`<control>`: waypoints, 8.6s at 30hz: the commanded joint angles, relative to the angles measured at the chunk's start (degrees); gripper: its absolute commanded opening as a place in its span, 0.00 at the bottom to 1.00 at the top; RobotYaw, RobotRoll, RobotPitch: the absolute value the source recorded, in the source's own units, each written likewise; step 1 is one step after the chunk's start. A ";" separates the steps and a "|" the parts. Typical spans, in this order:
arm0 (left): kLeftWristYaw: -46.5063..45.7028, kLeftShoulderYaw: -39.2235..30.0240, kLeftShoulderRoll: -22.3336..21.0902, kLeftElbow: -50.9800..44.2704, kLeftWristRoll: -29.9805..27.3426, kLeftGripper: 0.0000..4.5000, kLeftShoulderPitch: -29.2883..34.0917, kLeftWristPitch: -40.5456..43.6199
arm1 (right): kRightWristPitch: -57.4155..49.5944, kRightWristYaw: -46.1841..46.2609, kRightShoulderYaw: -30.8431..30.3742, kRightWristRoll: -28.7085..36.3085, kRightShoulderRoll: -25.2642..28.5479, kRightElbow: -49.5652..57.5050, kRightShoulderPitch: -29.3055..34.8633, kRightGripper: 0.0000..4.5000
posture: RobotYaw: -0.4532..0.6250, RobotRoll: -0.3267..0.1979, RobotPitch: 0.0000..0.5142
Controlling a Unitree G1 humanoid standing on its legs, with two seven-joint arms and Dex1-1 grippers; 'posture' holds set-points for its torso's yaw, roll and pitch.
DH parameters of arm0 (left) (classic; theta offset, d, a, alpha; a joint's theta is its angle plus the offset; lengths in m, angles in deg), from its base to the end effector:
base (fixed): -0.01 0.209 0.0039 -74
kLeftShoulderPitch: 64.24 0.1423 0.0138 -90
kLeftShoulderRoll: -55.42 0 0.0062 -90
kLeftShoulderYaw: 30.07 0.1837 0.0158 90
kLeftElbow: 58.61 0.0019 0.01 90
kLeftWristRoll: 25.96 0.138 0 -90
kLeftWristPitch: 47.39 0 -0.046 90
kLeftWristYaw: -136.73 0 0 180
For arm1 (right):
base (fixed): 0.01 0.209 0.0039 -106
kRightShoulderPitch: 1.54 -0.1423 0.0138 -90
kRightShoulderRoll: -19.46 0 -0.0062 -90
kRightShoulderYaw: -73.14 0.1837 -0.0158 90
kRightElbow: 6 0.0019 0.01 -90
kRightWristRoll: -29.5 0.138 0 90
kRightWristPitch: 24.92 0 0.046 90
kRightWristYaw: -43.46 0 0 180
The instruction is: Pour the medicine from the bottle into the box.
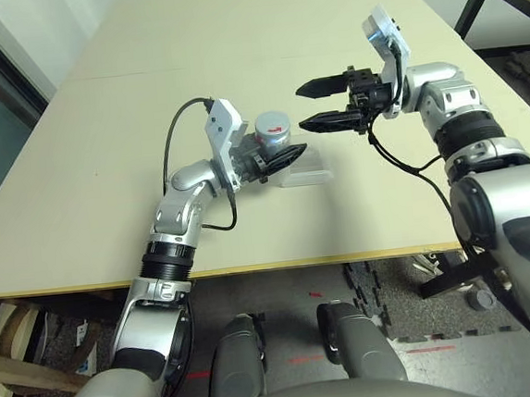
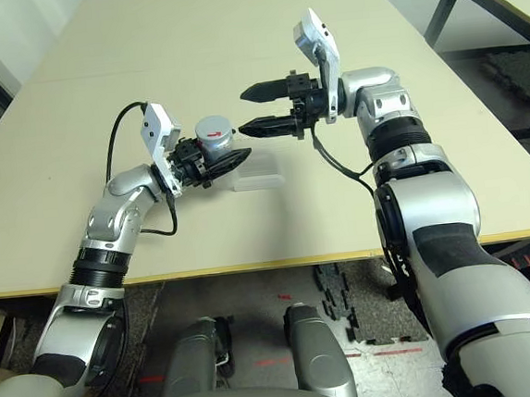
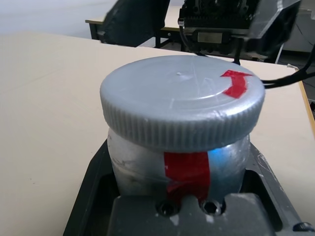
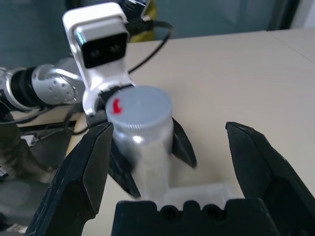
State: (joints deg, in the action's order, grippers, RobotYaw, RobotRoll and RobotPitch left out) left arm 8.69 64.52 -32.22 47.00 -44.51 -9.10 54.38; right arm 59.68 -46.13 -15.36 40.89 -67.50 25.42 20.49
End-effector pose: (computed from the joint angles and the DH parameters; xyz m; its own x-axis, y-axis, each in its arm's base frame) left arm 0.3079 0.1478 0.1365 0.4531 -0.8885 0.0719 0.8872 0.4574 0.0612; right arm 0.3756 -0.1758 0.2145 0.0324 0.9964 -0.0780 -0.9964 0.0261 -0.0810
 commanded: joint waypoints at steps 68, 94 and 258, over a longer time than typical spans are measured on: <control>-1.64 -1.25 -0.85 4.63 1.79 0.59 -1.65 -2.30 | -19.69 36.53 3.99 -2.64 15.57 10.59 8.91 0.57 | 0.24 0.62 0.21; -2.39 -1.75 -0.97 9.14 3.13 0.59 -3.62 -5.60 | -11.49 41.43 1.13 -7.35 15.71 3.74 11.11 1.00 | 0.24 0.62 0.19; -26.44 -16.90 -0.84 54.53 12.00 0.97 -17.35 -23.34 | -3.29 12.60 -2.92 0.89 17.23 23.10 26.01 1.00 | 0.26 0.62 0.21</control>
State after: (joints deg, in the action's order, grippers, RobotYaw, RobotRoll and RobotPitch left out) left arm -18.29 48.44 -33.00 100.60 -31.49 -27.18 30.02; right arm 56.31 -33.54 -18.22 41.99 -50.89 48.05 46.67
